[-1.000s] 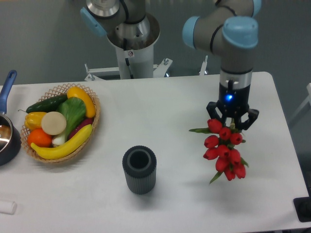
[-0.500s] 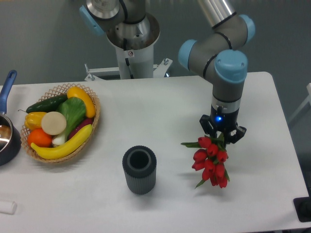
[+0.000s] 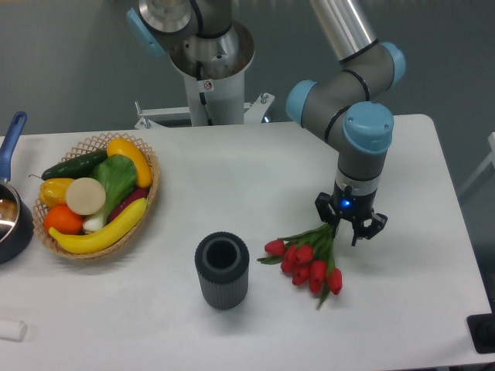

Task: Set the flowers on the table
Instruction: 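Open the gripper, release the tulips, and raise the gripper away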

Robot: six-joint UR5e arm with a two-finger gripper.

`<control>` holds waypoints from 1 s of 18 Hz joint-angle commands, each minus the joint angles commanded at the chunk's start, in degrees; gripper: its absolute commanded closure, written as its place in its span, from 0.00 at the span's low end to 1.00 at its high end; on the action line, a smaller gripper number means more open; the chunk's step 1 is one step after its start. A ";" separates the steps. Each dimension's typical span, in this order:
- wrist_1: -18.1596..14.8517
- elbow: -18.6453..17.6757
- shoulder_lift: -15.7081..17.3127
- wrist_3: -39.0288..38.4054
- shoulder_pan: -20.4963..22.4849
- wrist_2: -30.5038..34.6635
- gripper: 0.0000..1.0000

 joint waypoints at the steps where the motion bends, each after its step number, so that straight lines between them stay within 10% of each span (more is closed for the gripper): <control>1: 0.00 0.44 0.36 -0.44 0.00 -0.09 0.00; 8: -1.49 7.20 5.02 0.35 2.98 0.26 0.00; 15: -27.21 15.81 10.29 18.08 10.53 0.35 0.00; 18: -33.48 16.44 12.39 25.99 14.75 0.44 0.00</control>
